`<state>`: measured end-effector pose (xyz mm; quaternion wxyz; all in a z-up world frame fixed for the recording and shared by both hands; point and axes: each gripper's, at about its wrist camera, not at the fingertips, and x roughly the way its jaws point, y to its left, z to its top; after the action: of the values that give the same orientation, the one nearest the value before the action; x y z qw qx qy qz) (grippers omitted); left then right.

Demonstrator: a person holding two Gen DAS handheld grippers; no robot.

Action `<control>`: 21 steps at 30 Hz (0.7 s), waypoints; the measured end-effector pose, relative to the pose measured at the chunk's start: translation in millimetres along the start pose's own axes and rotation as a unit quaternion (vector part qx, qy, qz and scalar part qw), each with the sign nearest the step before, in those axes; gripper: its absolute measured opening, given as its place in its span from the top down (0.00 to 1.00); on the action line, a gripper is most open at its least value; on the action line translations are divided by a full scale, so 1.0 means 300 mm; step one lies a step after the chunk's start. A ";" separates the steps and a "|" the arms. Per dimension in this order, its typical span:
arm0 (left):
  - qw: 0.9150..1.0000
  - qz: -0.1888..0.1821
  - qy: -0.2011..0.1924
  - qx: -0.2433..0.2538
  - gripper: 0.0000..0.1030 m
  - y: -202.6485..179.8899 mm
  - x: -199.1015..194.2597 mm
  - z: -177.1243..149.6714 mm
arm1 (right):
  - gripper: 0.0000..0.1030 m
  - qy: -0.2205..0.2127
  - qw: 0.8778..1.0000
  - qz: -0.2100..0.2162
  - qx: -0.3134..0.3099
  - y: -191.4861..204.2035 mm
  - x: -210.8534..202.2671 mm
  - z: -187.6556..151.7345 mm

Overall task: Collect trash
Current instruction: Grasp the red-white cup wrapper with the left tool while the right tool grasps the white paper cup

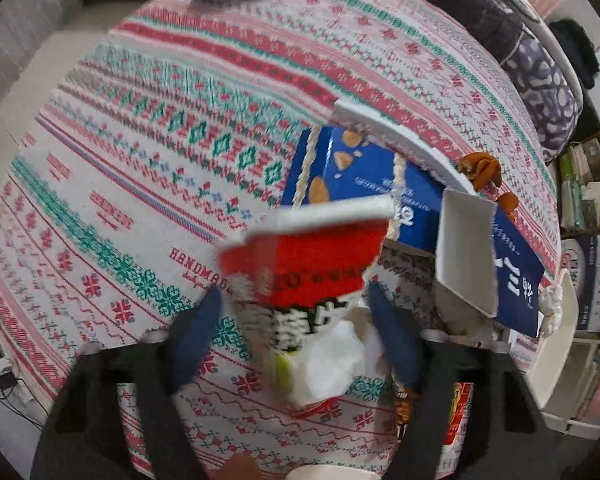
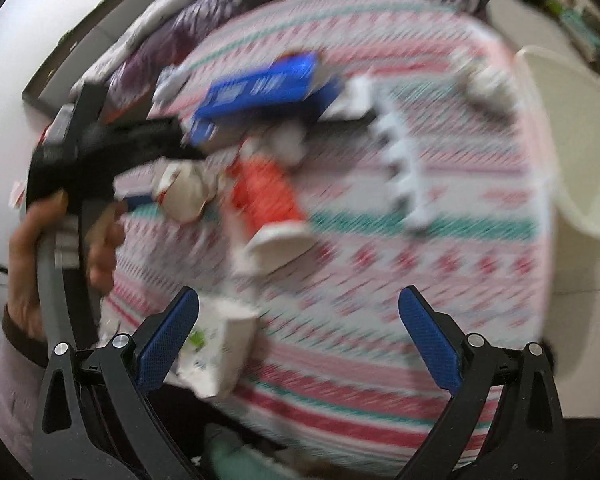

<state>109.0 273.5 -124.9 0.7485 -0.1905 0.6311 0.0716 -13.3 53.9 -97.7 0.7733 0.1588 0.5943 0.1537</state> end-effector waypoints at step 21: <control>0.989 -0.044 -0.139 0.039 0.43 0.098 -0.309 -0.045 | 0.74 -0.022 0.997 0.014 -0.067 0.210 0.071 -0.053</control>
<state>68.5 307.8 -42.2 0.8381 -0.1764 0.5146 0.0397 -26.5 120.8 -93.0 0.7928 0.1187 0.5632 0.2004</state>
